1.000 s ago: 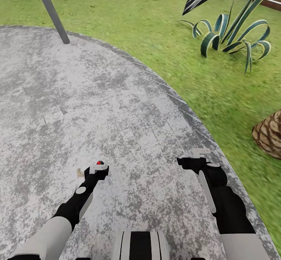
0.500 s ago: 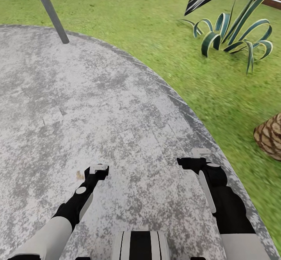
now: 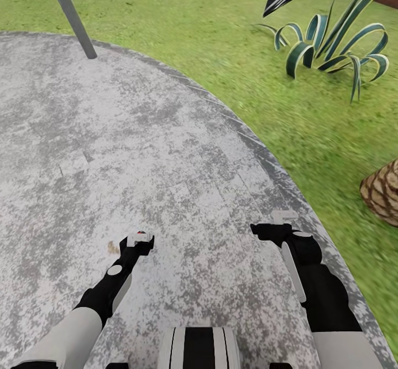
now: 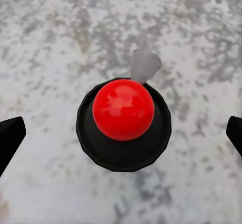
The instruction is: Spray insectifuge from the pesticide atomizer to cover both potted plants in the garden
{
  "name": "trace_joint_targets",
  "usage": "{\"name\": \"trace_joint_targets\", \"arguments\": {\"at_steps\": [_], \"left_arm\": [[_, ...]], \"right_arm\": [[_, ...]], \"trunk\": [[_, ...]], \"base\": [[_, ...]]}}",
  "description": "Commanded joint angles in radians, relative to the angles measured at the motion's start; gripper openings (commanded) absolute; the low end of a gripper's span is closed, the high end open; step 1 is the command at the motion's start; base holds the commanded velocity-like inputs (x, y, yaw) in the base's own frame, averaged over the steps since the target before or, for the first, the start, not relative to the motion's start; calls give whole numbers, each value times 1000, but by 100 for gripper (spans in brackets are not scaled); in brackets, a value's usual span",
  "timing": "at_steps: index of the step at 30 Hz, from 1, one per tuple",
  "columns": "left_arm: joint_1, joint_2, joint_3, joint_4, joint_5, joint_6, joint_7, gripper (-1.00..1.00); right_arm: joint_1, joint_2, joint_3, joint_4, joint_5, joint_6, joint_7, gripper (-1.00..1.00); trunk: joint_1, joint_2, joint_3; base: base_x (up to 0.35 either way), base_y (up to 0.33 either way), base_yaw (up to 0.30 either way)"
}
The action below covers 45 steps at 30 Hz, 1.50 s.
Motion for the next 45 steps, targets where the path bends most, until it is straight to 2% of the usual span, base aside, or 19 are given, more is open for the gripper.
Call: {"name": "trace_joint_targets", "arguments": {"at_steps": [1, 15, 16, 42, 45], "left_arm": [[0, 0, -1, 1, -1, -3, 0, 100], [0, 0, 0, 1, -1, -3, 0, 100], [0, 0, 0, 1, -1, -3, 1, -100], [0, 0, 1, 0, 0, -3, 0, -100], [0, -2, 0, 1, -1, -3, 0, -100]], "right_arm": [[0, 0, 0, -1, 0, 5, 0, 100], [0, 0, 0, 0, 0, 5, 0, 100], [0, 0, 0, 0, 0, 5, 0, 100], [0, 0, 0, 0, 0, 5, -1, 100], [0, 0, 0, 1, 2, 5, -2, 100]], "trunk": [[0, 0, -1], [0, 0, -1], [0, 0, -1], [0, 0, -1], [-2, 0, 11]], "base": [[0, 0, 0], [0, 0, 0], [0, 0, 0], [0, 0, 0], [0, 0, 0]]}}
